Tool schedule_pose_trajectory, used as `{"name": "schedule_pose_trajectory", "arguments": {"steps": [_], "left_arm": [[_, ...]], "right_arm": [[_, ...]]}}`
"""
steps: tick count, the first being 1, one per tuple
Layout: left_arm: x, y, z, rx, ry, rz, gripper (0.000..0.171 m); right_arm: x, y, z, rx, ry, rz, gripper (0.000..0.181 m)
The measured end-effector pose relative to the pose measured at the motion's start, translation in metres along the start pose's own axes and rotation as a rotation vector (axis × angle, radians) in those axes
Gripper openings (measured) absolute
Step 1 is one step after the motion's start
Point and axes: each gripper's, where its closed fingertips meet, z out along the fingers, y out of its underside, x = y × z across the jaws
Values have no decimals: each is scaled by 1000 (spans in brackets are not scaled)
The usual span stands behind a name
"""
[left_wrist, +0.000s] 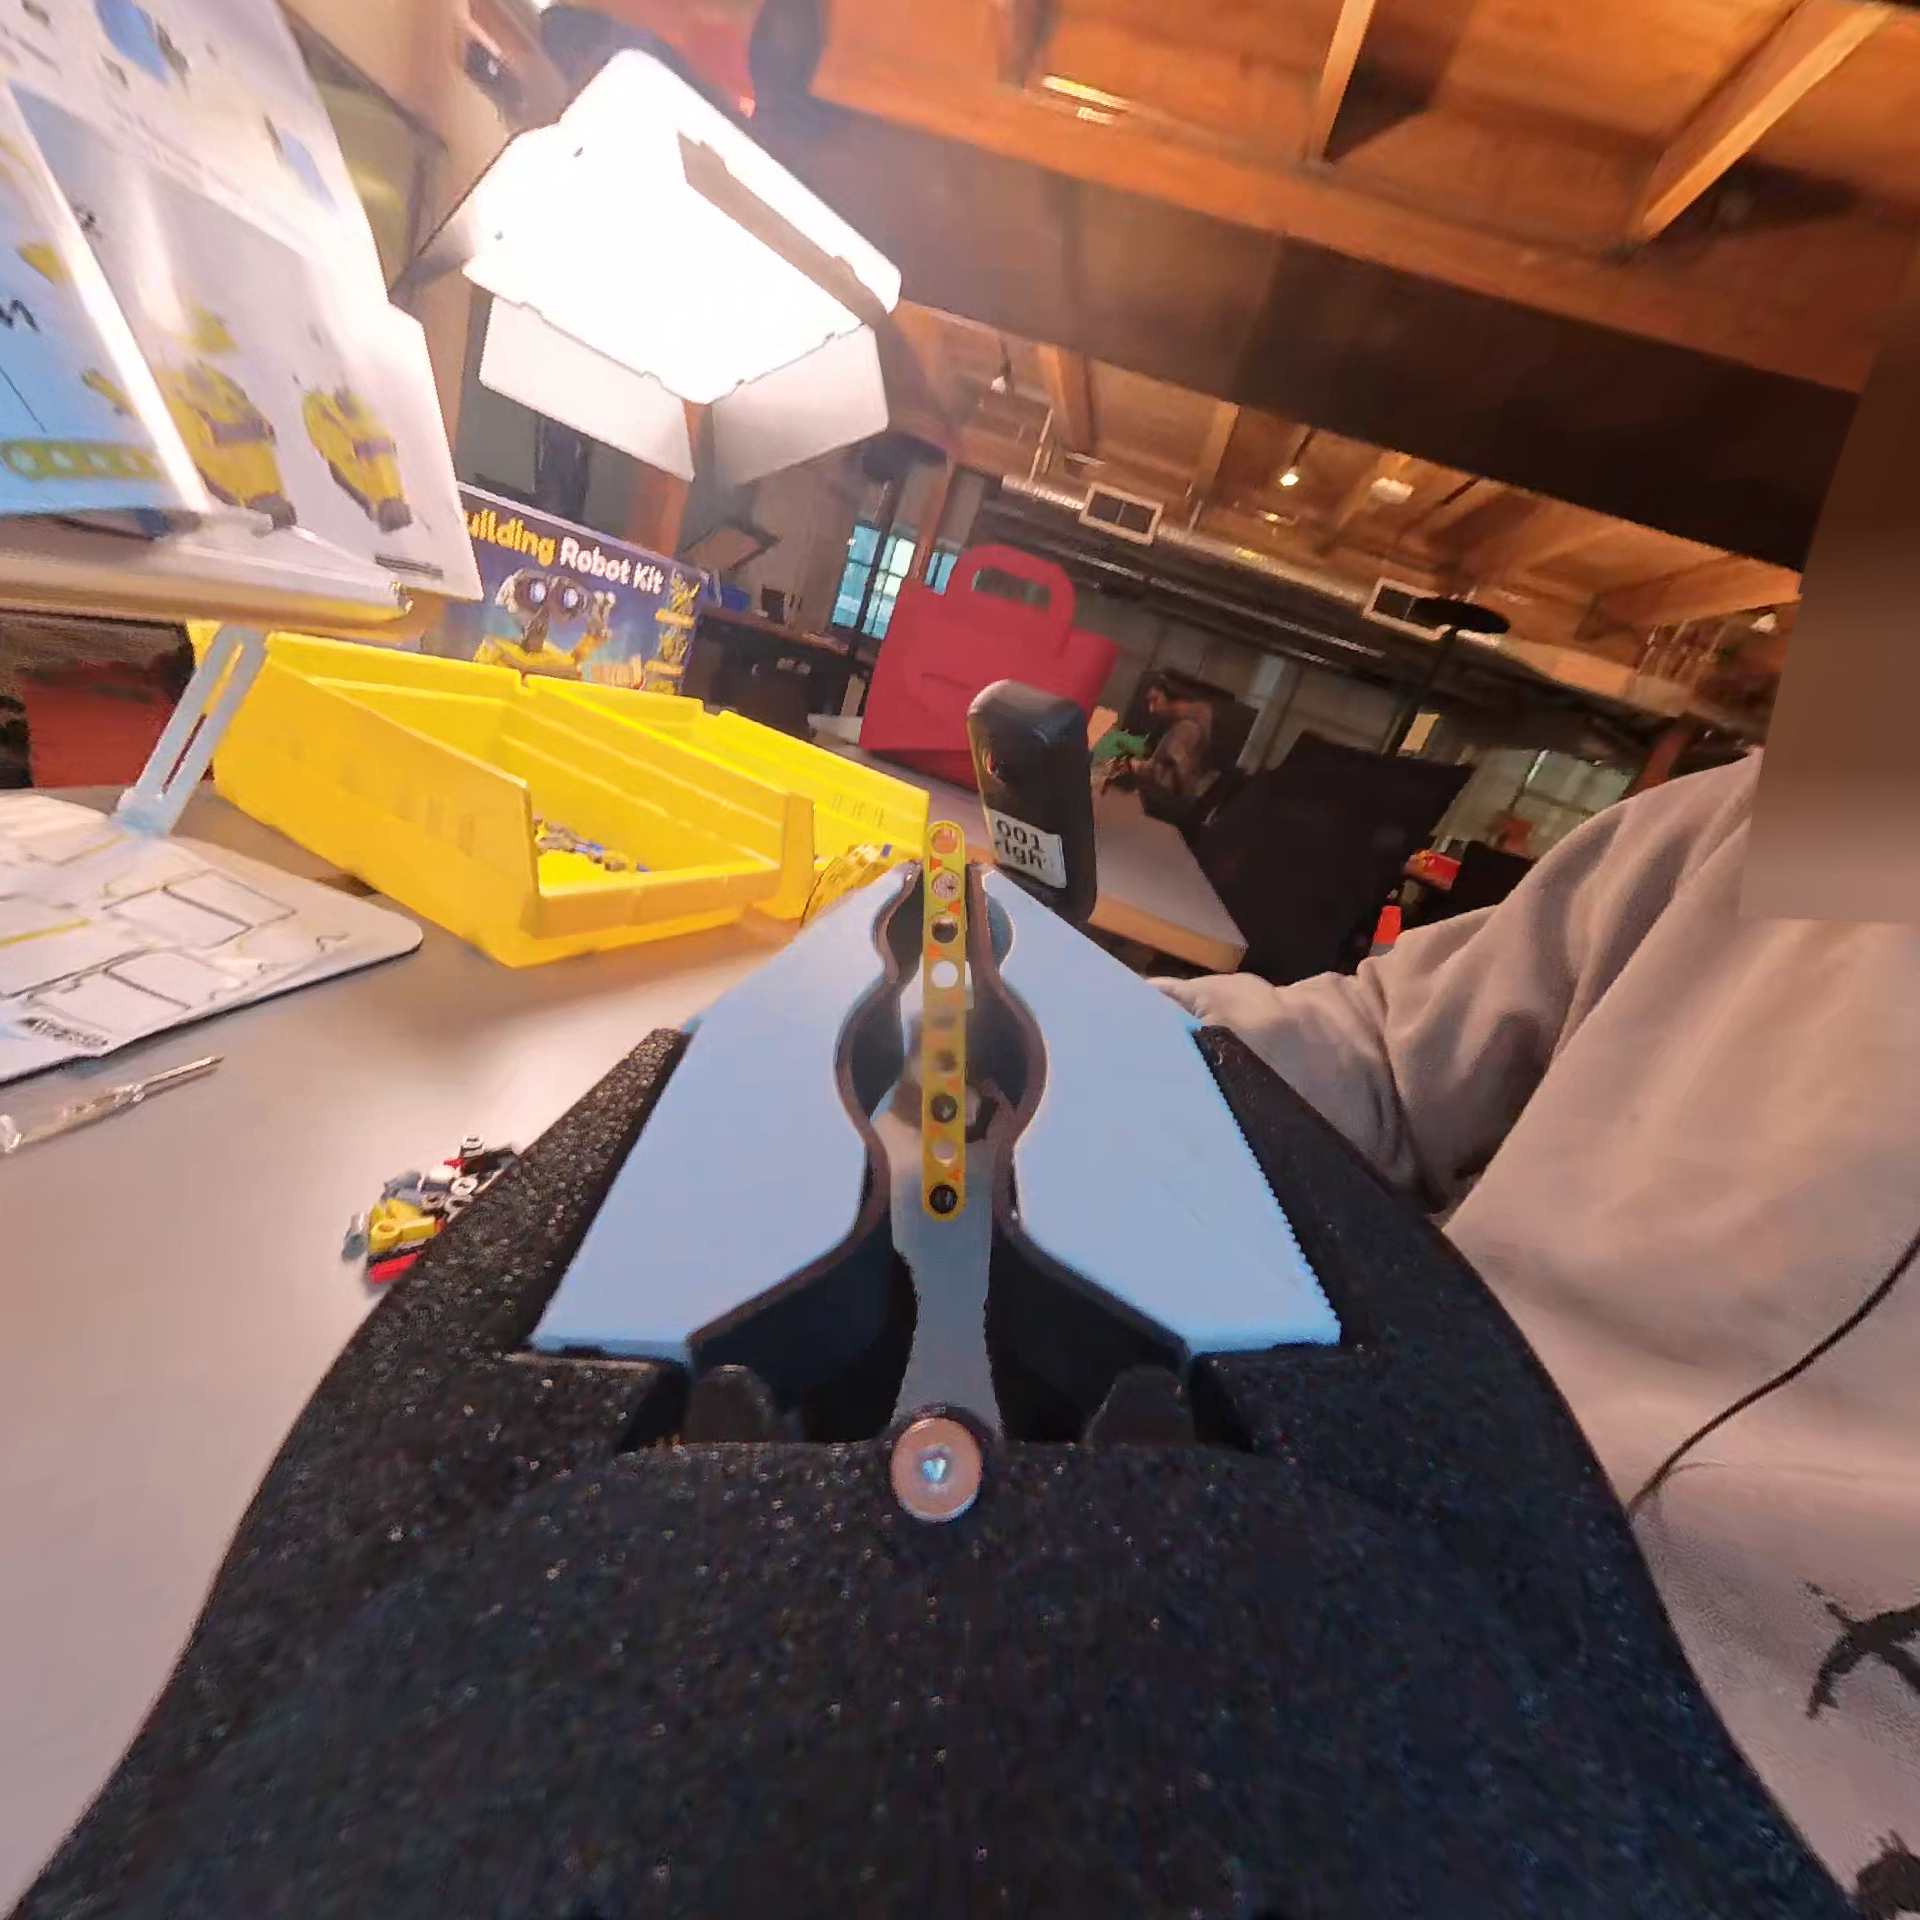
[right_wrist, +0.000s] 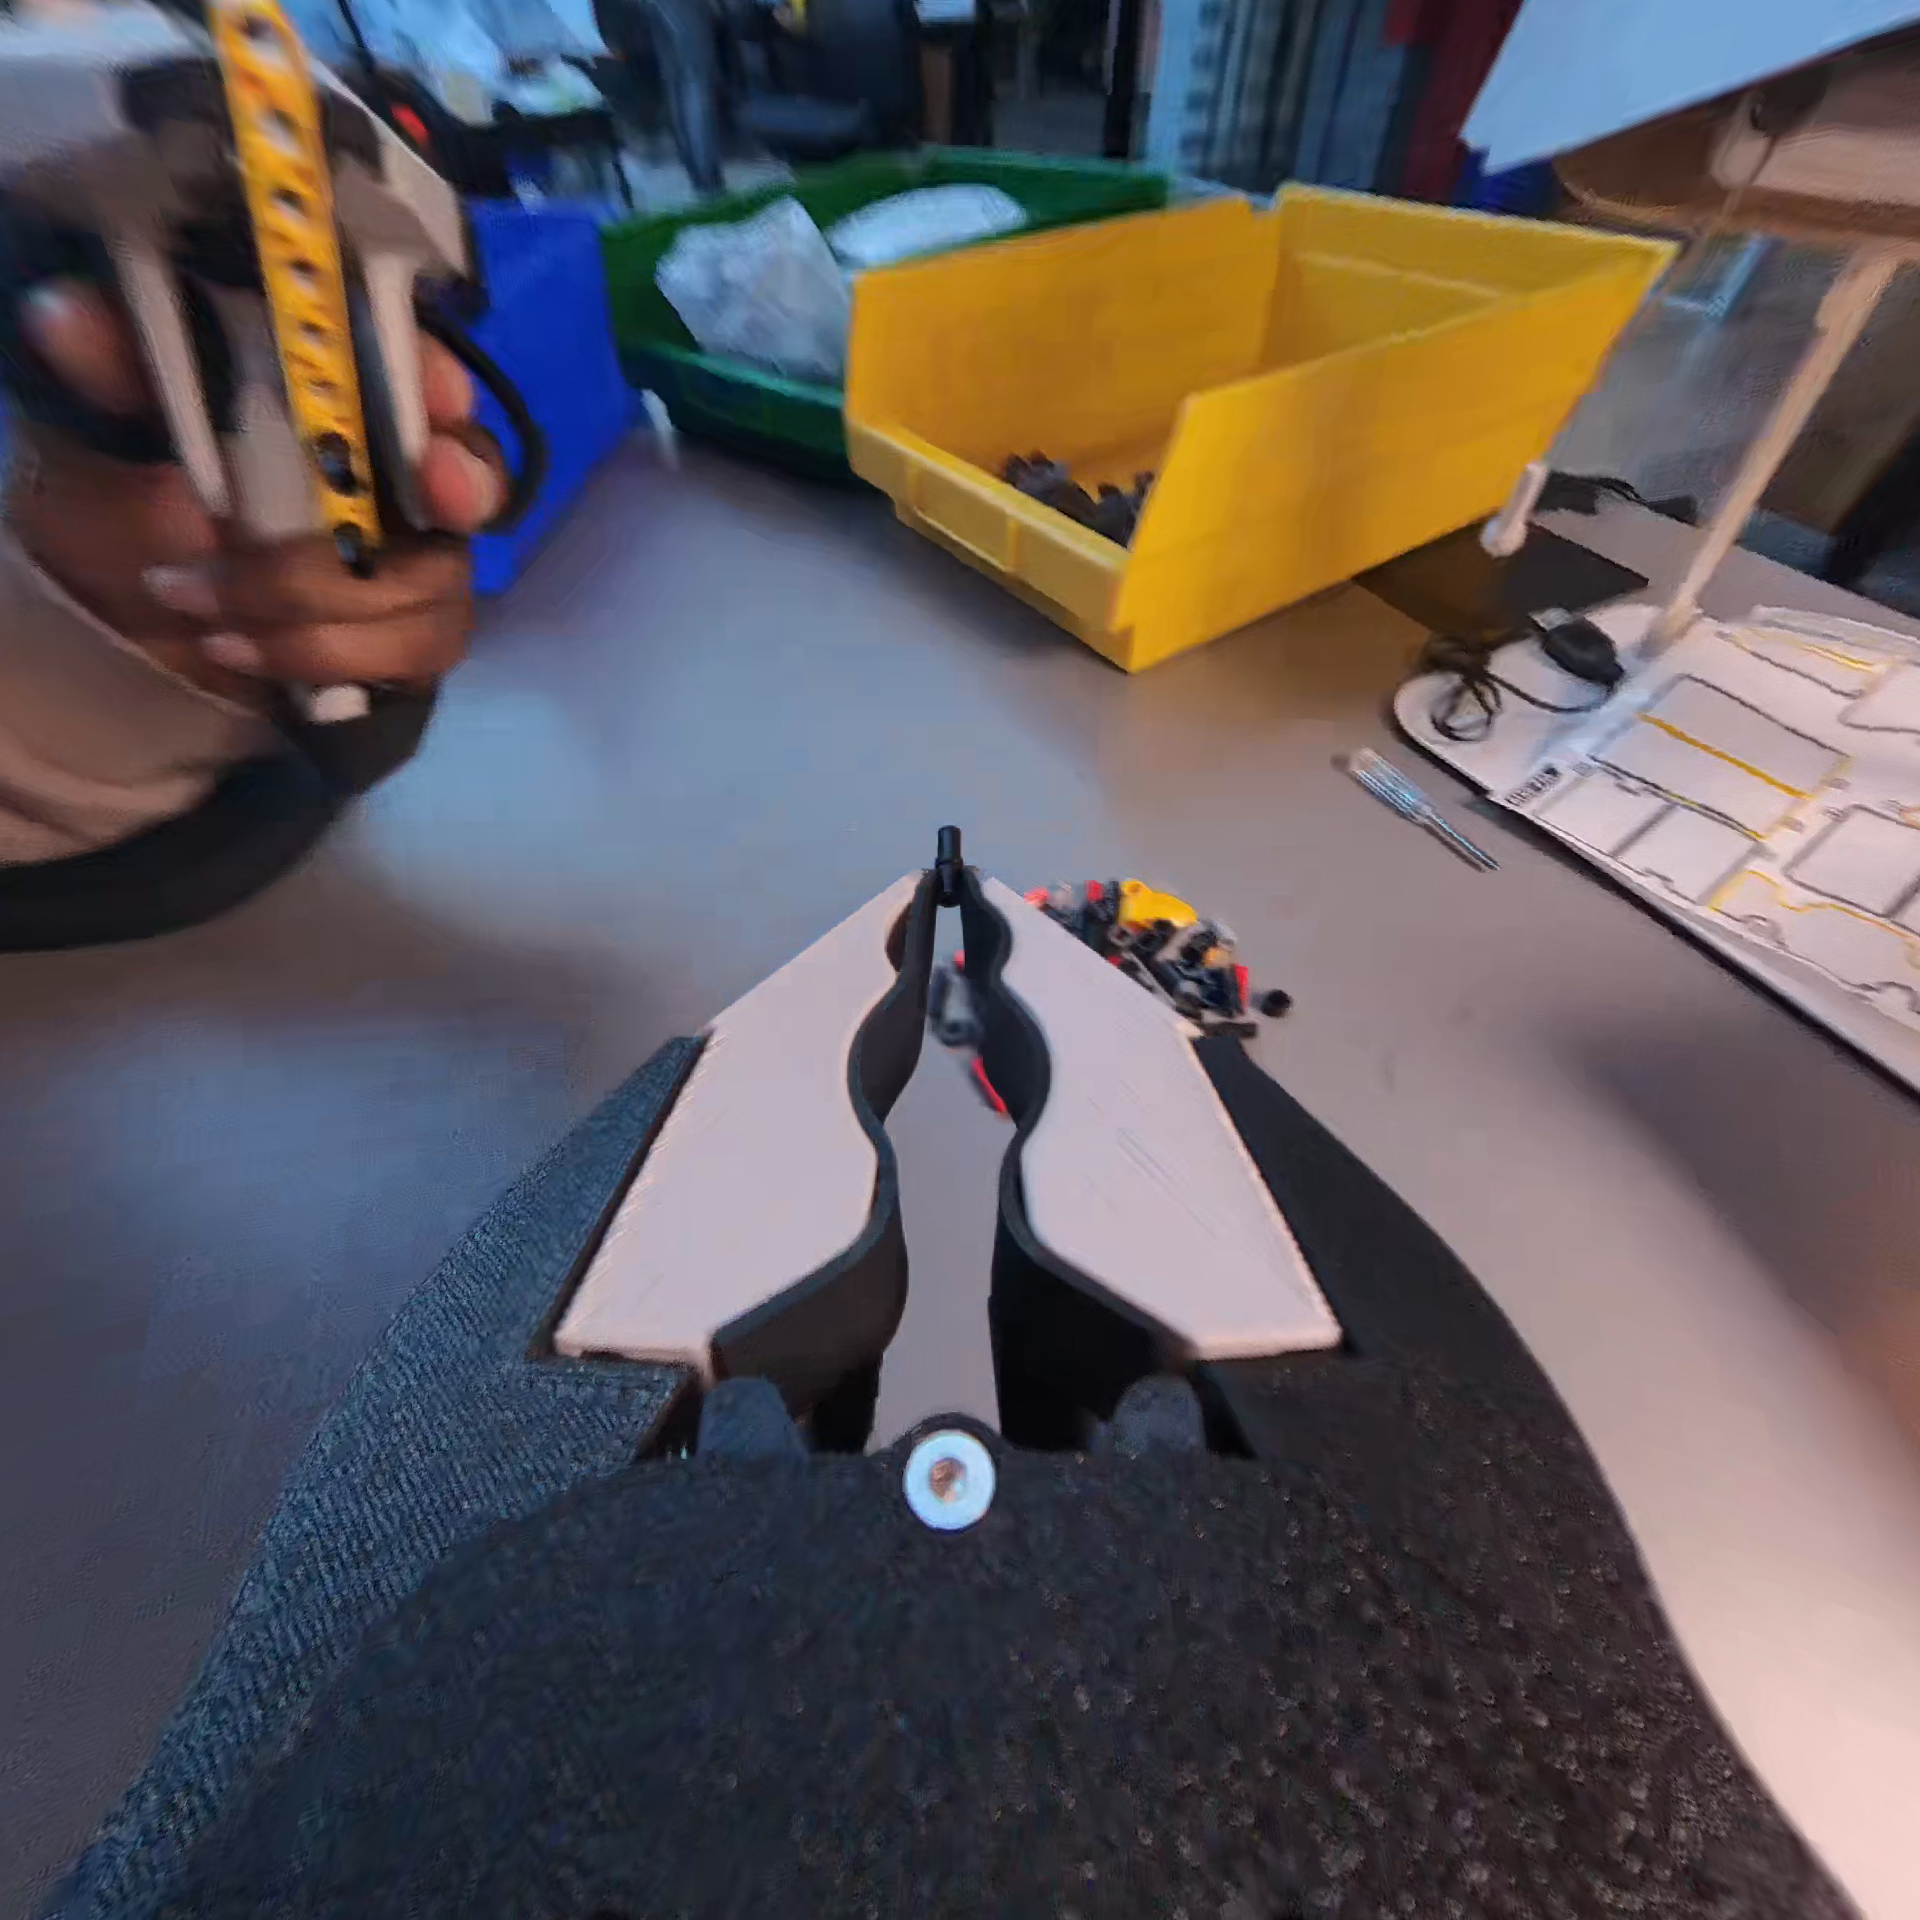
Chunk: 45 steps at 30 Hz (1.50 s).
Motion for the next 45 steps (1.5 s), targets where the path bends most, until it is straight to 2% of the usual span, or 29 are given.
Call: {"name": "schedule_pose_trajectory", "arguments": {"steps": [2, 5, 7, 11, 14, 19, 21, 28, 34, 42, 45], "left_arm": [[-8, 10, 2, -24, -26, -15, 6], [-12, 15, 4, -37, -33, -23, 6], [-15, 19, 4, -48, -41, -29, 6], [-21, 27, 5, -56, -55, -66, 6], [-10, 26, 8, -32, 32, -116, 6], [1, 27, 14, -14, 80, -134, 6], [5, 31, 17, -22, 91, -134, 6], [11, 34, 20, -30, 95, -79, 7], [10, 34, 20, -31, 94, -74, 7], [10, 33, 21, -34, 90, -70, 7], [8, 37, 19, -73, 82, -58, 10]], "right_arm": [[17, 16, 13, -96, 96, -86, 3], [26, 38, 30, -224, 129, -165, 3], [31, 41, 34, -249, 157, -197, 3], [32, 28, 29, -181, 166, -190, 23], [16, 1, 17, -43, 82, -152, 34], [-57, -32, -13, 132, -319, 45, 35], [-79, -36, -17, 177, -392, 92, 31], [-100, -28, -7, 146, -445, 114, 6], [-98, -34, -9, 181, -452, 157, 7], [-100, -35, -8, 182, -450, 131, 4], [-98, -36, -13, 174, -468, 121, 4]]}}
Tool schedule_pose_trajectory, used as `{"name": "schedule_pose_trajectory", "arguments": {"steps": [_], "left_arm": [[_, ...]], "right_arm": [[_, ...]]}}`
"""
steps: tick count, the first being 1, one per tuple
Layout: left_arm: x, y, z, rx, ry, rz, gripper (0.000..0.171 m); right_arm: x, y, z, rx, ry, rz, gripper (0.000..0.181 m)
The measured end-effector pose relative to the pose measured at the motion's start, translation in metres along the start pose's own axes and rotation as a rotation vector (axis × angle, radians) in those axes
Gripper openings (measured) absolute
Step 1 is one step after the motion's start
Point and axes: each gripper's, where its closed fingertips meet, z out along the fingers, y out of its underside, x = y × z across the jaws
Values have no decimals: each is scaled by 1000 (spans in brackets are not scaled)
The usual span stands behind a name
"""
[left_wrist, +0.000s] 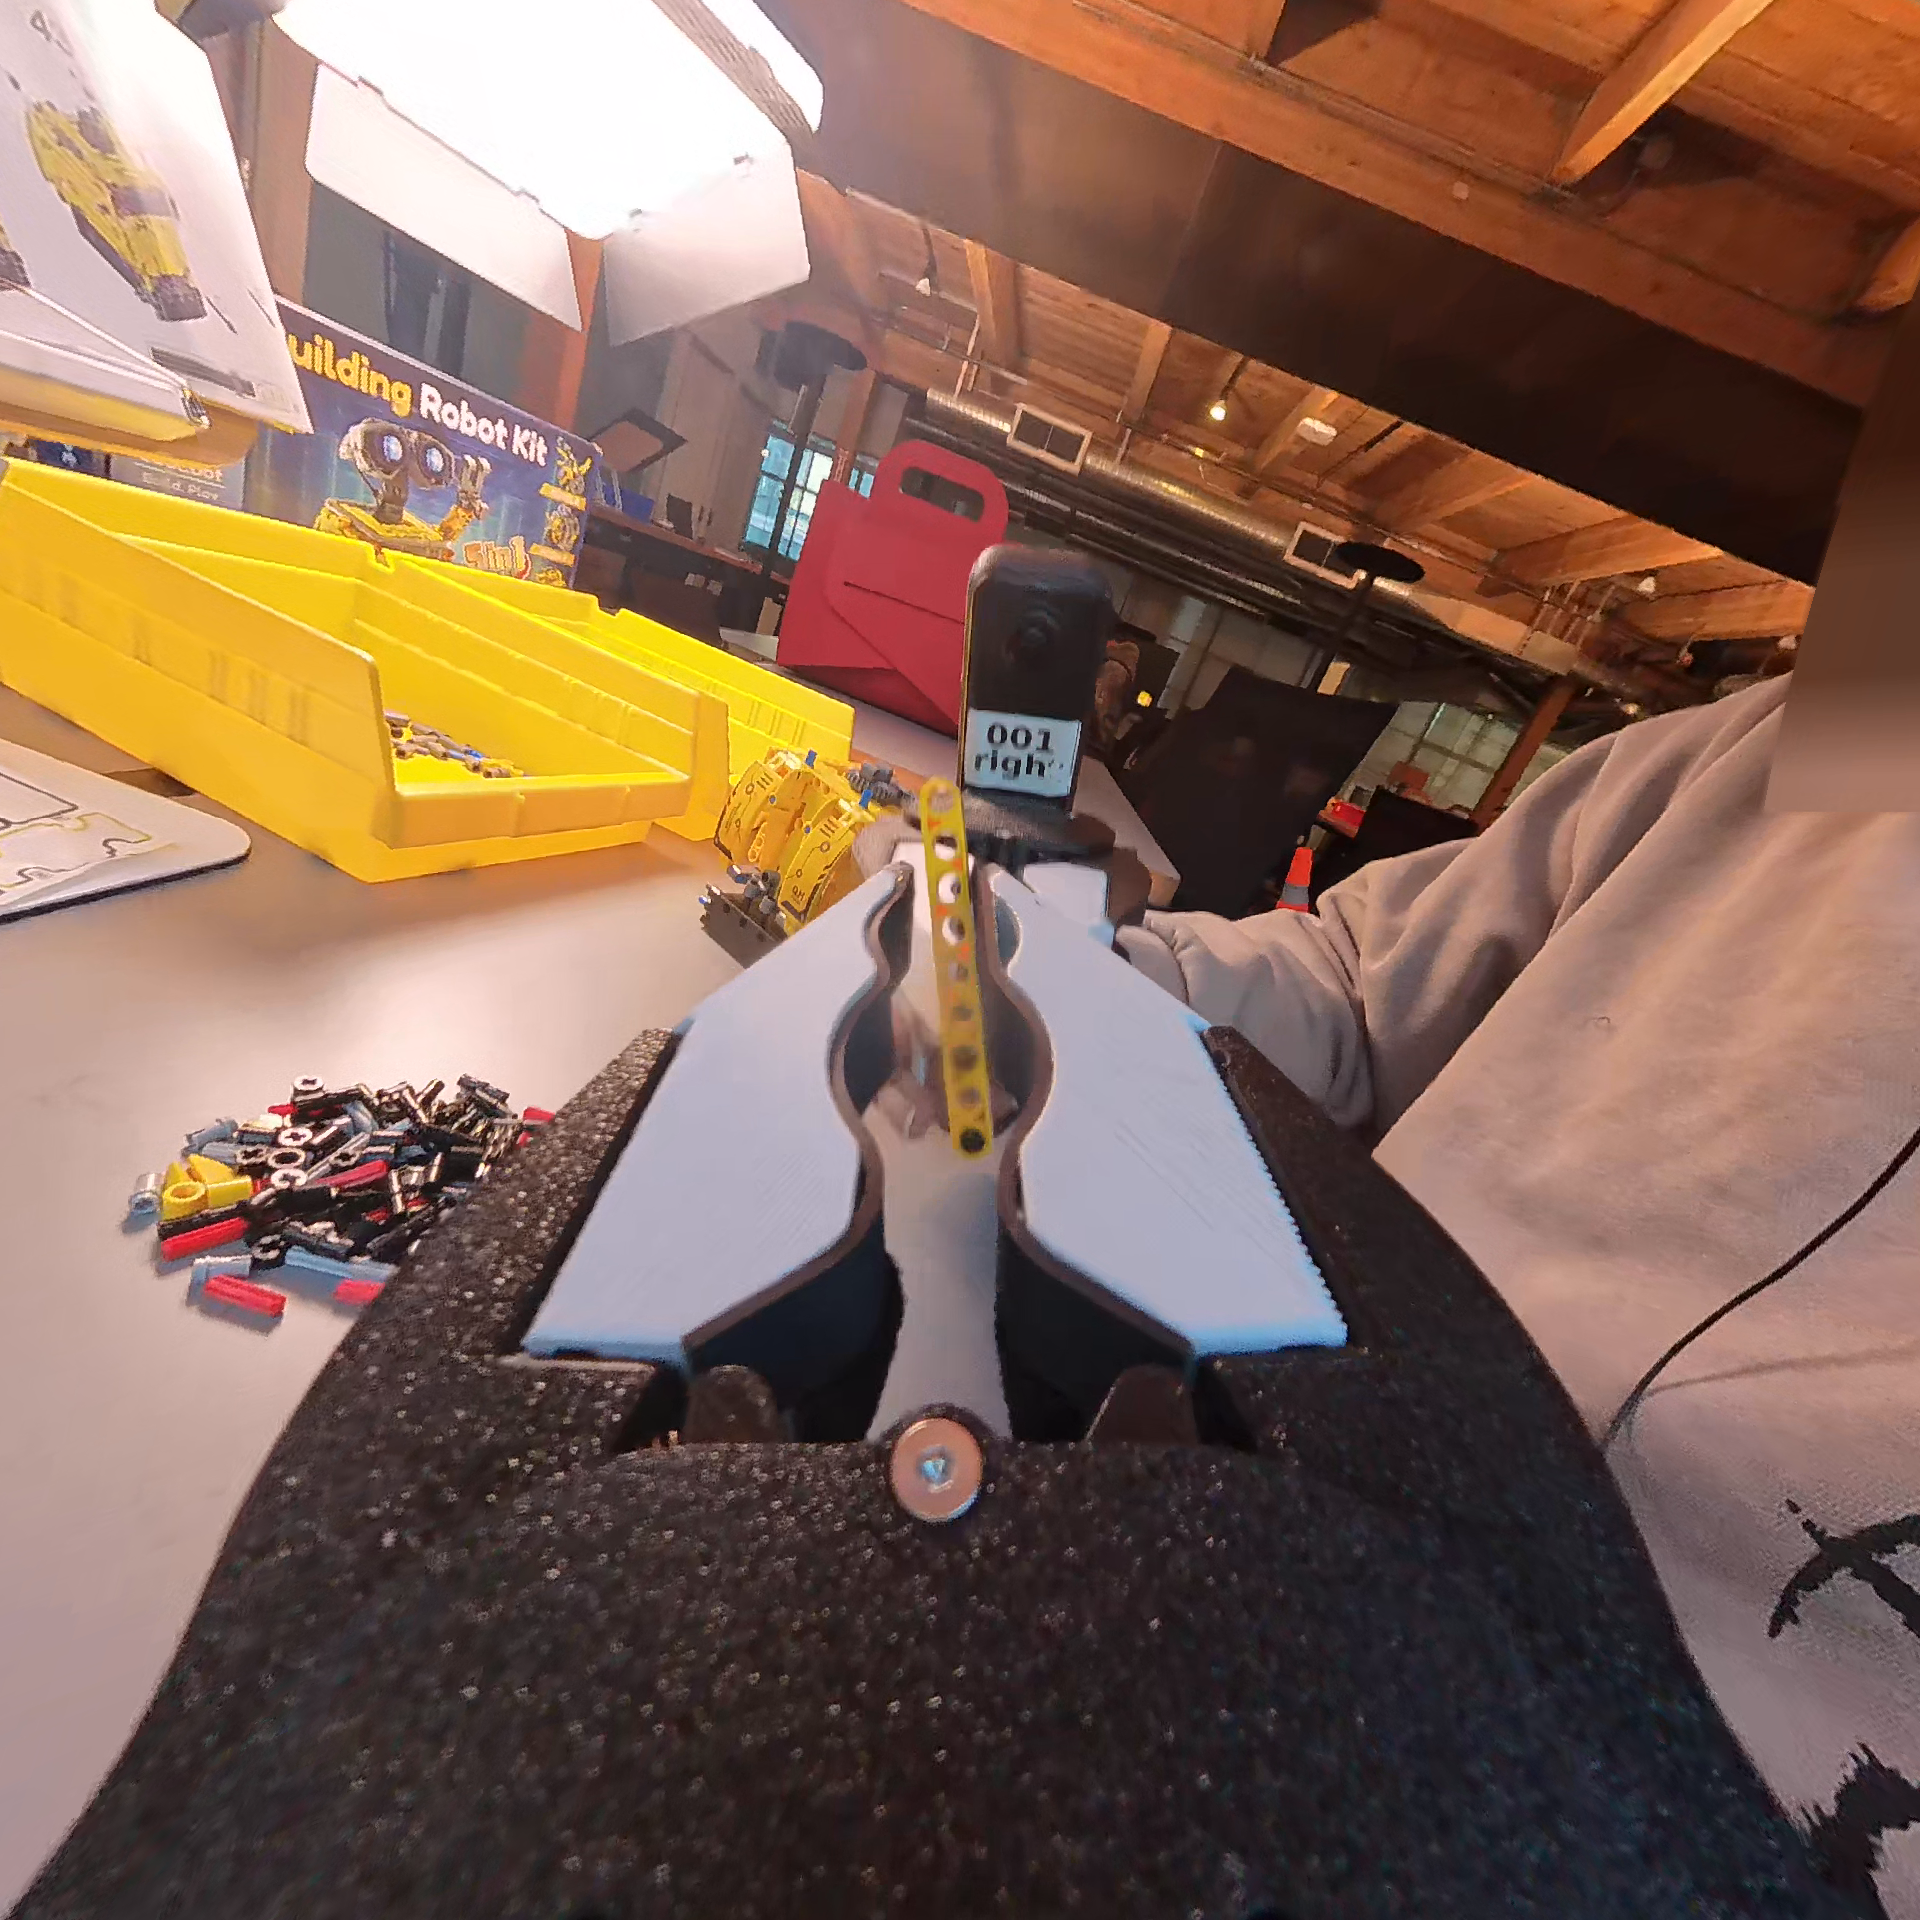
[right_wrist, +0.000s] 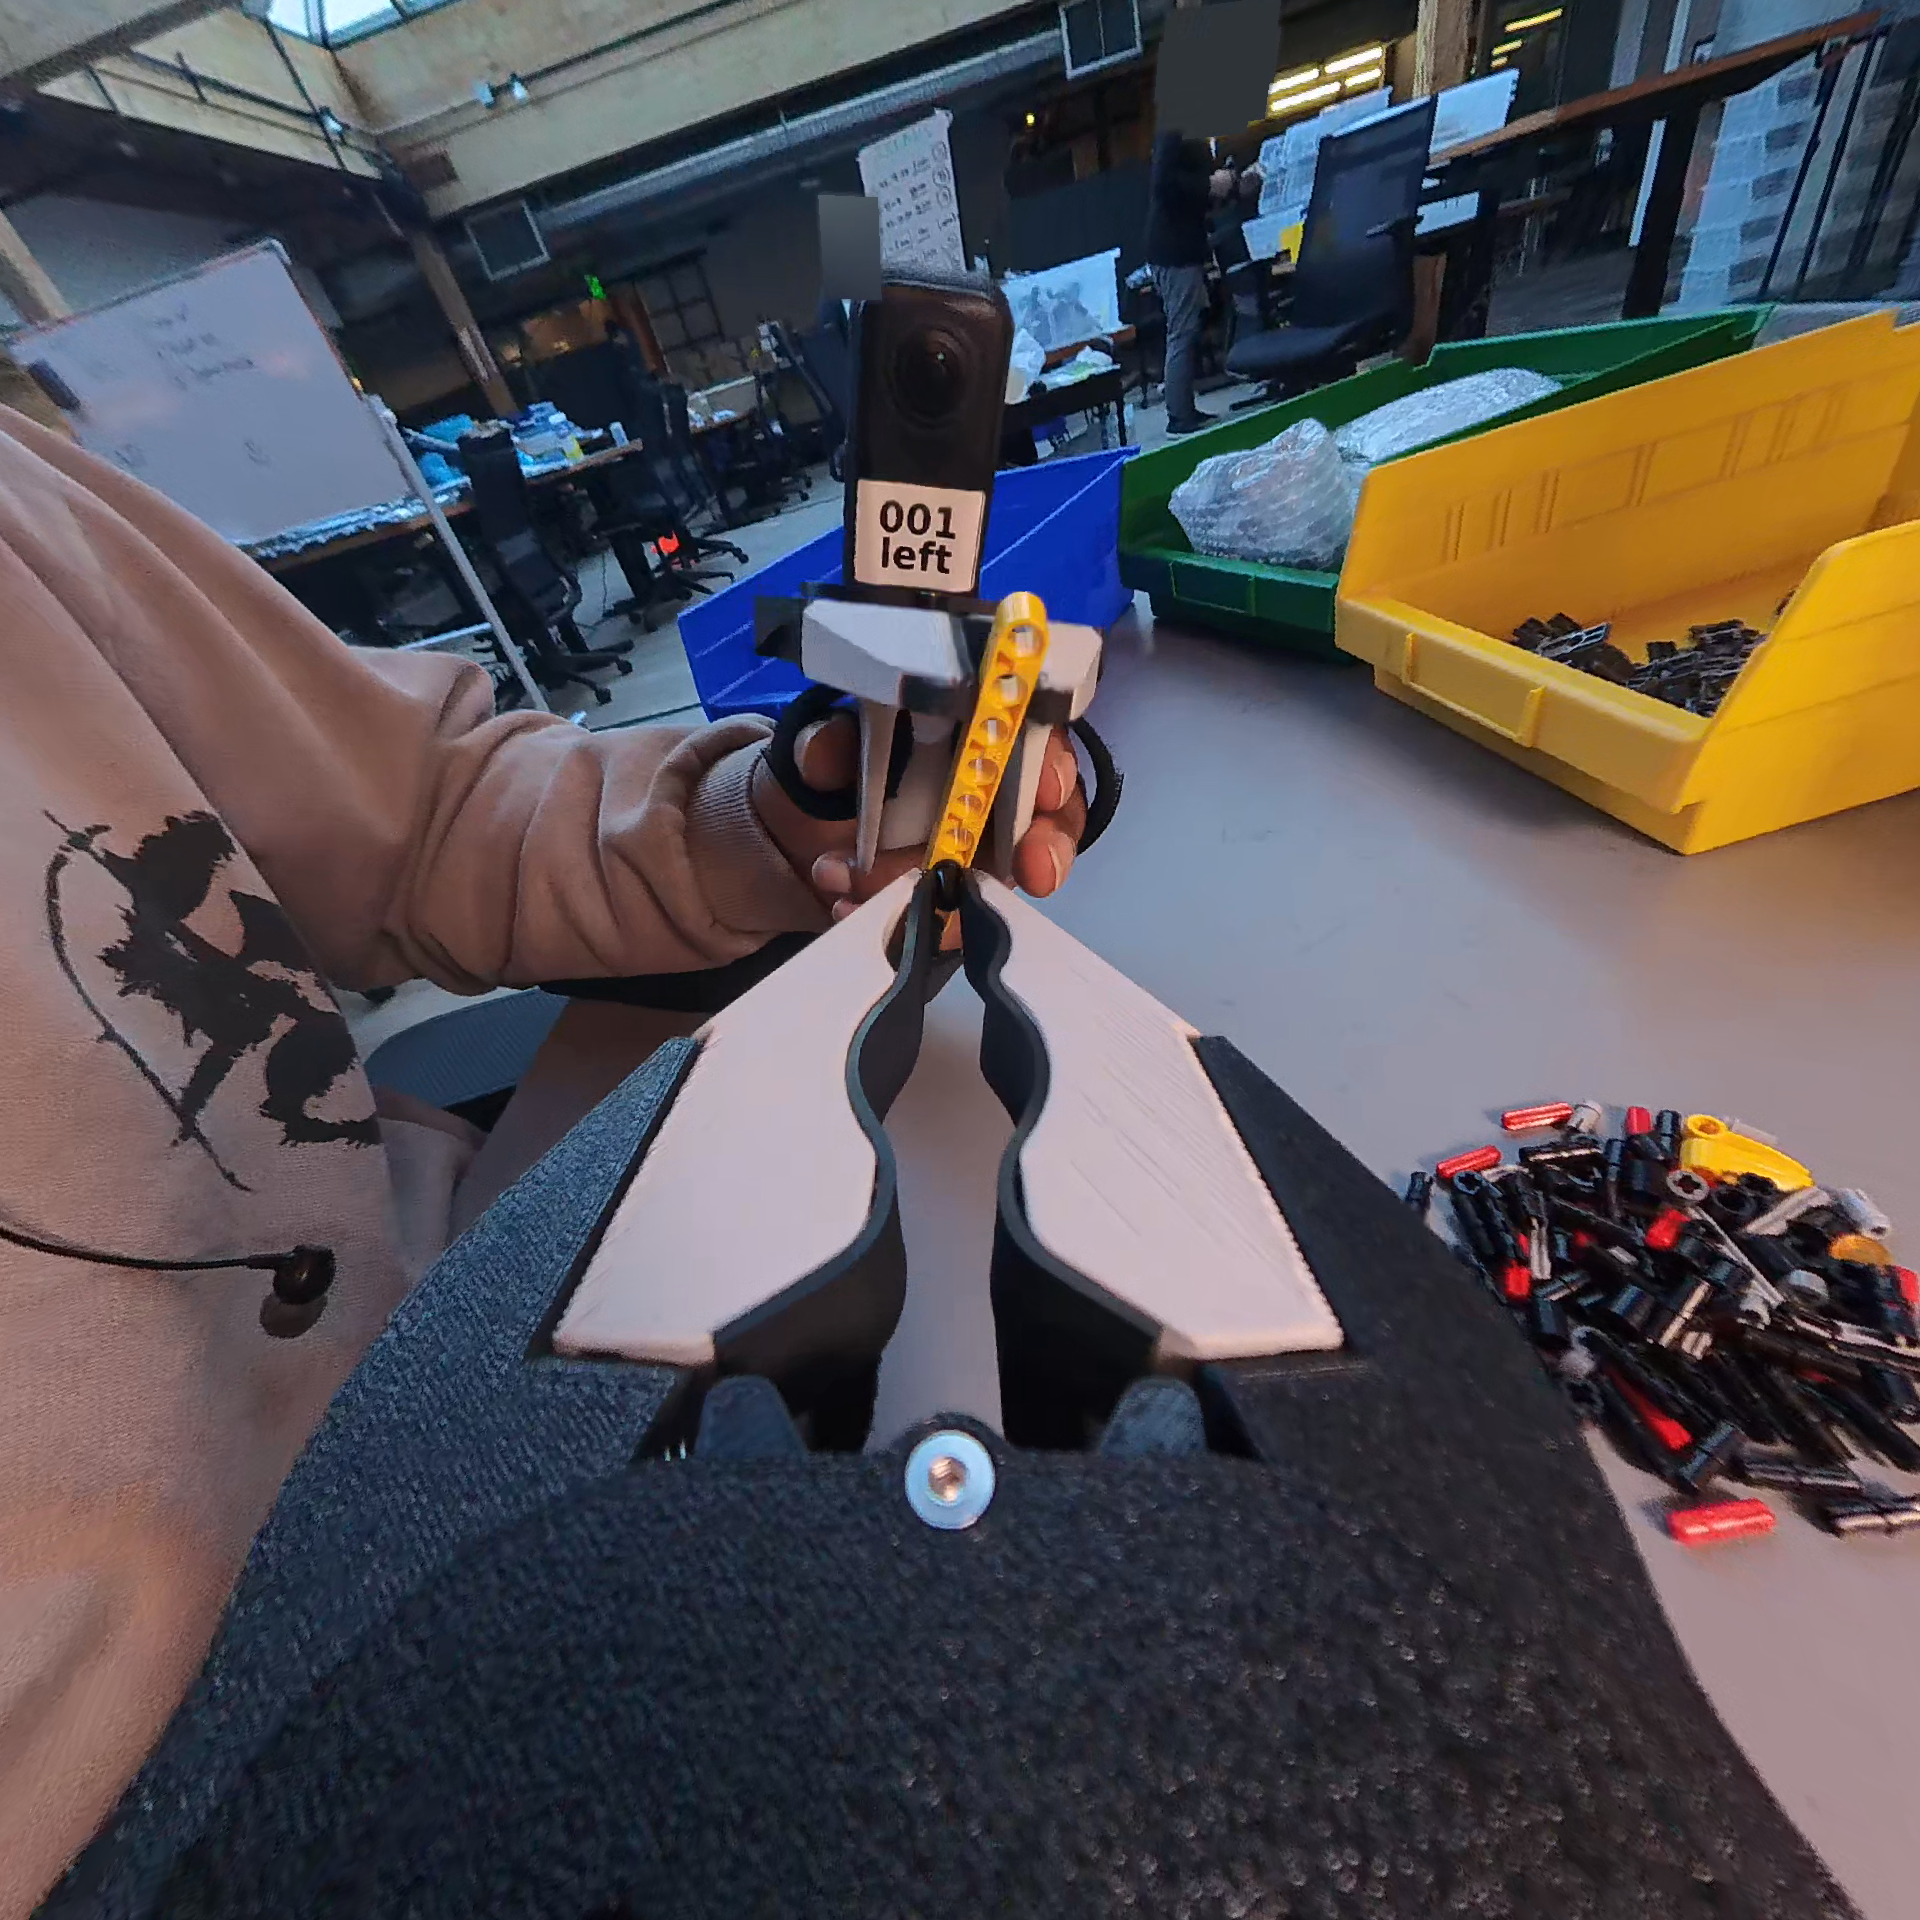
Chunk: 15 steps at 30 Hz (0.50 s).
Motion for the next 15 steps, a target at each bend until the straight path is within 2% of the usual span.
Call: {"name": "schedule_pose_trajectory", "arguments": {"steps": [2, 4, 9, 15], "left_arm": [[1, 6, -1, -48, 14, -4, 21], [4, 12, -1, -88, 40, -2, 21], [7, 29, 5, -171, 36, 44, 9], [12, 28, 5, -157, 77, -9, 7]], "right_arm": [[1, -6, -8, 4, -6, 2, 4], [5, -10, -16, 1, 8, -12, 4], [2, -10, -22, -21, -10, -30, 4], [-3, -10, -22, -21, -42, -26, 3]]}}
